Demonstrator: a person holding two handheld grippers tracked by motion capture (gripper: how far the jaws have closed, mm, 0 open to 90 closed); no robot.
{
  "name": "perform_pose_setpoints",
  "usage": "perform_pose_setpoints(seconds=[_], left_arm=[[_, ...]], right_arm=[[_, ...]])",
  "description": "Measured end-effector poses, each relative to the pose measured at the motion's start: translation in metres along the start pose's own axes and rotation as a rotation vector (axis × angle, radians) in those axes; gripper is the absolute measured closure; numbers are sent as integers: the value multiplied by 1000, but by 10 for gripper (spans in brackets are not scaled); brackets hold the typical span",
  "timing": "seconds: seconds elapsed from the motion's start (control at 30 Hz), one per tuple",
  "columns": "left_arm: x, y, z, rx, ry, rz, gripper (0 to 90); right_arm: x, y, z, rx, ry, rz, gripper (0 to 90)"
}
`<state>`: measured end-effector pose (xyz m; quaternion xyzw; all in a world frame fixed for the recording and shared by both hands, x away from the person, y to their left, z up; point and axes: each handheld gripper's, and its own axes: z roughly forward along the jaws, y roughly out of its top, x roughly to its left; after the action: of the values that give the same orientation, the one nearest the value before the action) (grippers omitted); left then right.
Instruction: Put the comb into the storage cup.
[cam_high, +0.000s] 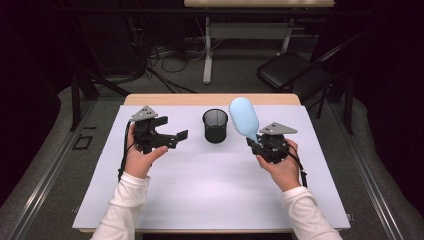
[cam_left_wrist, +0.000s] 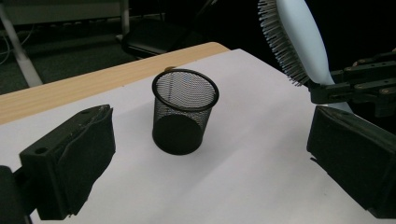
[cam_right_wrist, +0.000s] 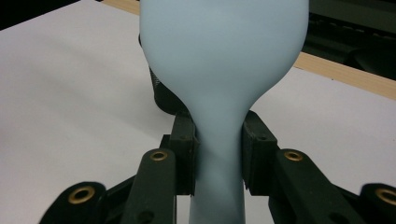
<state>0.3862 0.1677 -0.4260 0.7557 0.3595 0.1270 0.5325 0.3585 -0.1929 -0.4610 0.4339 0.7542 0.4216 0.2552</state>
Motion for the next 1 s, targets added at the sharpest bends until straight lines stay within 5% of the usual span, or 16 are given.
perform_pose_setpoints(seconds=[1.0], left_arm=[[-21,2,9,31,-101,32,20]], right_arm=[[36,-6,-2,-74,37,-147,696]])
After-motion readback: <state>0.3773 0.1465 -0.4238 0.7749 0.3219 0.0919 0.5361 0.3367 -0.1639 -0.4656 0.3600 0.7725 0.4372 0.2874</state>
